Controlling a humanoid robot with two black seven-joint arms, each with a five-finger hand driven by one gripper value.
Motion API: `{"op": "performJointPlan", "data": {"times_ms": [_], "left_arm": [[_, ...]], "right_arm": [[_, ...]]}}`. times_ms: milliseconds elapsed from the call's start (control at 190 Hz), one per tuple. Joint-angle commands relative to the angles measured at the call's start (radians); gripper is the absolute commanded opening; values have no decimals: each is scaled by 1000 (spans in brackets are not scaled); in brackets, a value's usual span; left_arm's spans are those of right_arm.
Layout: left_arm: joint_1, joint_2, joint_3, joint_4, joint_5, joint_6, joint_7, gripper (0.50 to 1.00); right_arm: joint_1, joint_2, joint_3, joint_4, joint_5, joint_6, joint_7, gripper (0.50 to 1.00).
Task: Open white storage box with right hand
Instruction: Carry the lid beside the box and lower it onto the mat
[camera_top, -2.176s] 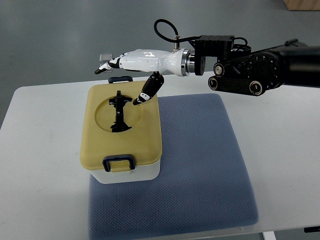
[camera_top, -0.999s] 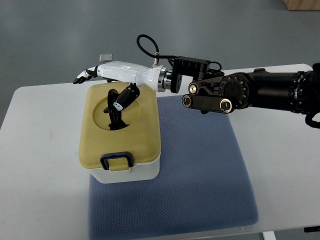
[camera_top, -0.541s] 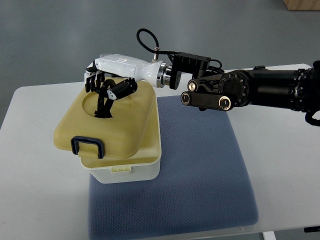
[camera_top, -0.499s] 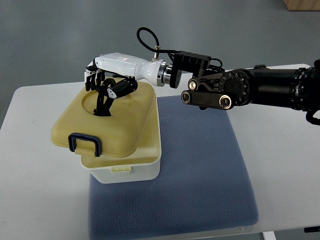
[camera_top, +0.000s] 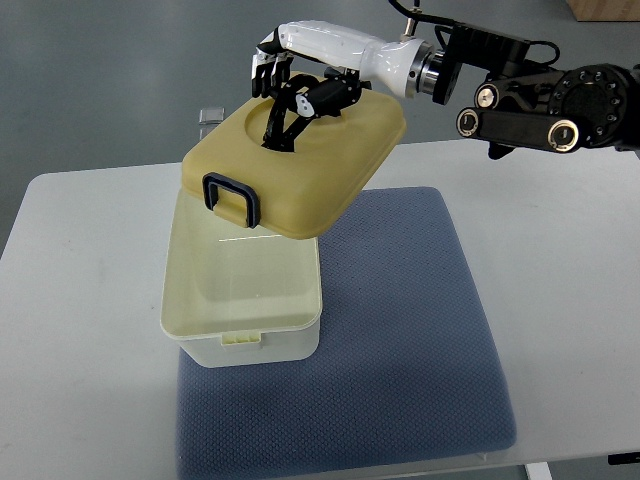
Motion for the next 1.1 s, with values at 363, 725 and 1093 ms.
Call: {"op": "performJointPlan", "data": {"times_ms": [363,725,1093], "left_arm": [[0,0,1,-6,4,0,1,1000],[0,0,3,-7,6,0,1,1000],[0,0,3,-7,6,0,1,1000]], "right_arm": [[-91,-293,0,35,-59,12,0,500],[-240,-370,0,34,-67,-2,0,500],[-389,-315,0,24,-150,-122,0,500]]}}
